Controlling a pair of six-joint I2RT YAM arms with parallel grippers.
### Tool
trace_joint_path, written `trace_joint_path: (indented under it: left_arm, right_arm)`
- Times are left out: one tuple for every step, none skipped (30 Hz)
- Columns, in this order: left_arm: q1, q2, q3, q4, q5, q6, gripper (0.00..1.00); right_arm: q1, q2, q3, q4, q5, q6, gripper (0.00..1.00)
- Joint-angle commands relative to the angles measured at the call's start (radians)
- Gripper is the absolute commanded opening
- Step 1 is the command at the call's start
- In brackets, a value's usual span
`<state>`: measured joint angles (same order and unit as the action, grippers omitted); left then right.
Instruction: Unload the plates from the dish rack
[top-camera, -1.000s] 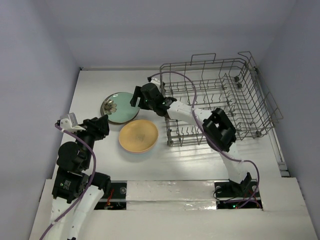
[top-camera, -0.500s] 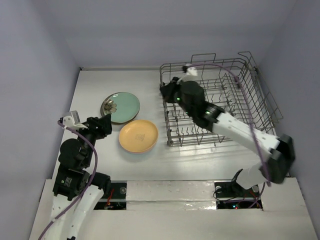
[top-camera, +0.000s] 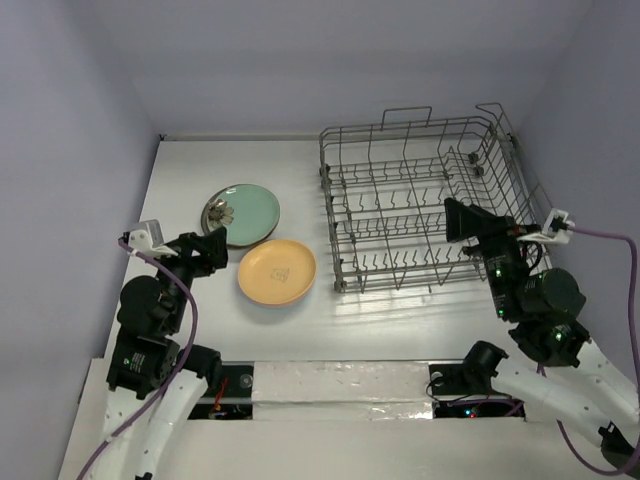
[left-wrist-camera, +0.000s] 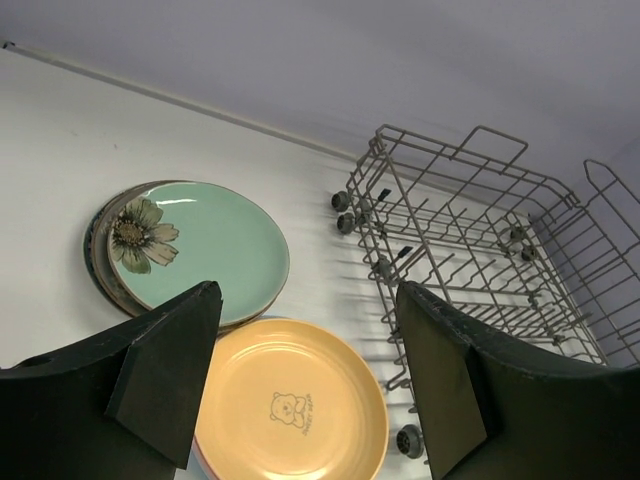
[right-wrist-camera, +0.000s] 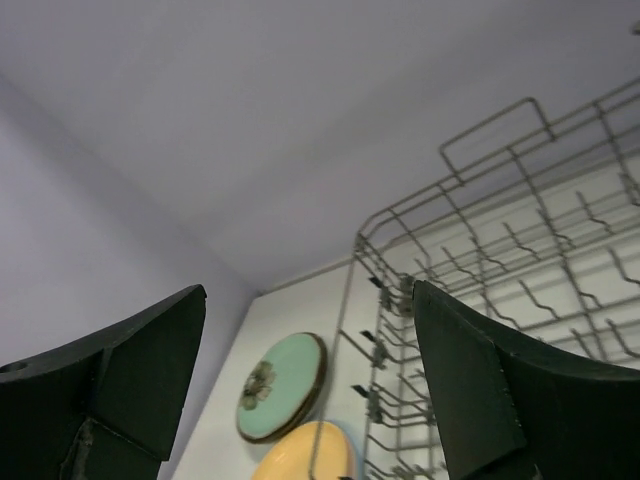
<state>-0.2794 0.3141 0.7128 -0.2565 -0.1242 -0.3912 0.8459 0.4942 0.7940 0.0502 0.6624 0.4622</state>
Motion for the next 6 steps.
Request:
trace_joint_path:
  left_arm:
    - [0.005,0.013,0.001,0.072,0.027,0.032,0.68]
    - [0.005,0.01,-0.006,0.085,0.035,0.038,0.68]
    - [0.005,0.005,-0.009,0.091,0.038,0.037,0.69]
    - [0.005,0.005,-0.01,0.092,0.043,0.035,0.71]
    - [0.005,0.005,-0.012,0.098,0.046,0.035,0.73]
    - [0.005,0.008,-0.012,0.103,0.05,0.035,0.76]
  right_arm:
    - [0.005,-0.068,-0.088,-0.047,0.103,-0.016,0.89]
    - [0.005,-0.083,-0.125,-0.043,0.105,-0.016,0.89]
    - [0.005,-0.091,-0.136,-0.033,0.105,-0.016,0.89]
    - [0.005,-0.101,-0.145,-0.033,0.092,-0.013,0.9]
    - [0.005,-0.103,-0.148,-0.035,0.082,-0.013,0.9]
    - [0.005,-0.102,-0.144,-0.042,0.074,-0.011,0.9]
